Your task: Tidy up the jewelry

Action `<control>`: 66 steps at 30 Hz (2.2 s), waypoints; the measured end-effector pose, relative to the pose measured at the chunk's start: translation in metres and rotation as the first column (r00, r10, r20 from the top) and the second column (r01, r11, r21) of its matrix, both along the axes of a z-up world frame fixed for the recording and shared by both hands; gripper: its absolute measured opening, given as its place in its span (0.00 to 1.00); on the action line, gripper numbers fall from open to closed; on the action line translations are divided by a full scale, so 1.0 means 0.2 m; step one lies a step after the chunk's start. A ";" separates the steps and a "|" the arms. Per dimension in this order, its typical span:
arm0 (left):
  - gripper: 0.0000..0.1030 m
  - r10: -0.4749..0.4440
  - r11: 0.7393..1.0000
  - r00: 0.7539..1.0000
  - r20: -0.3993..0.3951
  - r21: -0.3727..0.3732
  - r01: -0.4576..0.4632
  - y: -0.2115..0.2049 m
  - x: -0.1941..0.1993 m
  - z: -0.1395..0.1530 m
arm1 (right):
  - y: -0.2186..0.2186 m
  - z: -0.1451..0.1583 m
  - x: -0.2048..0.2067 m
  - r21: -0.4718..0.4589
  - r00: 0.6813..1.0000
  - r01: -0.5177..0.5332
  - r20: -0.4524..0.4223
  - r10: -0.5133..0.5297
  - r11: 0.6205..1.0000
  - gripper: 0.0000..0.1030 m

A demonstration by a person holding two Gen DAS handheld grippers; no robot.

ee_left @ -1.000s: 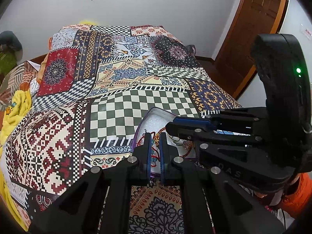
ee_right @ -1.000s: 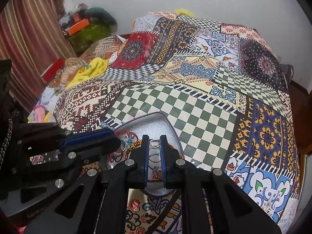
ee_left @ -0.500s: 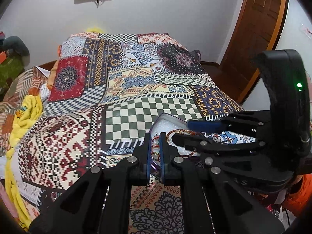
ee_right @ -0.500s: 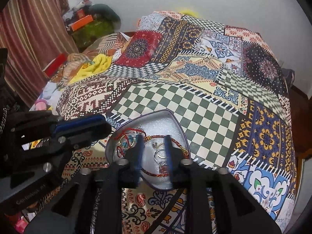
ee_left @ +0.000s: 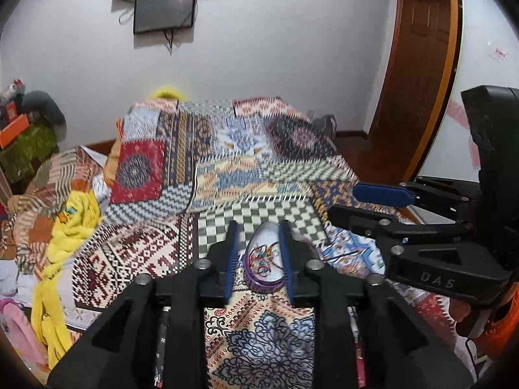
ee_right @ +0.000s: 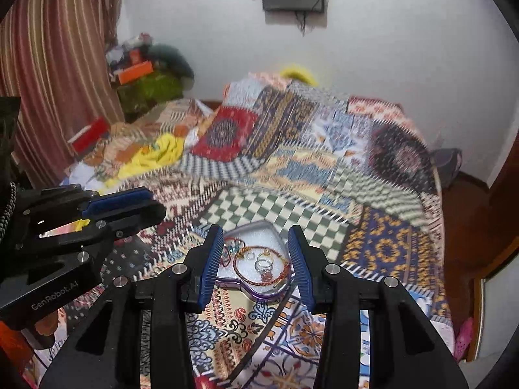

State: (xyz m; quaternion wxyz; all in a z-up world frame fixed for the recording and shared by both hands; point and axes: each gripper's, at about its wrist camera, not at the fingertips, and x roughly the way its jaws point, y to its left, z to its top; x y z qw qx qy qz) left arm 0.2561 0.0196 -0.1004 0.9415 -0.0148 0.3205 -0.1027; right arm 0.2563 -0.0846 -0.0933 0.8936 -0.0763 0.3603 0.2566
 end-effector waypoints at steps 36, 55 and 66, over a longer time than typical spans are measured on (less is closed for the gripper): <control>0.91 0.169 0.982 0.834 0.525 -0.021 -0.186 -0.13 -1.12 0.65 | -0.26 0.67 -1.06 0.294 0.788 0.178 0.528 -0.315 0.939 1.00; 0.99 0.177 0.981 0.837 0.518 -0.024 -0.192 -0.16 -1.13 0.61 | -0.30 0.63 -1.12 0.286 0.817 0.161 0.499 -0.291 0.945 1.00; 1.00 0.183 0.980 0.844 0.505 -0.025 -0.197 -0.14 -1.10 0.60 | -0.30 0.62 -1.13 0.266 0.820 0.168 0.497 -0.285 0.949 1.00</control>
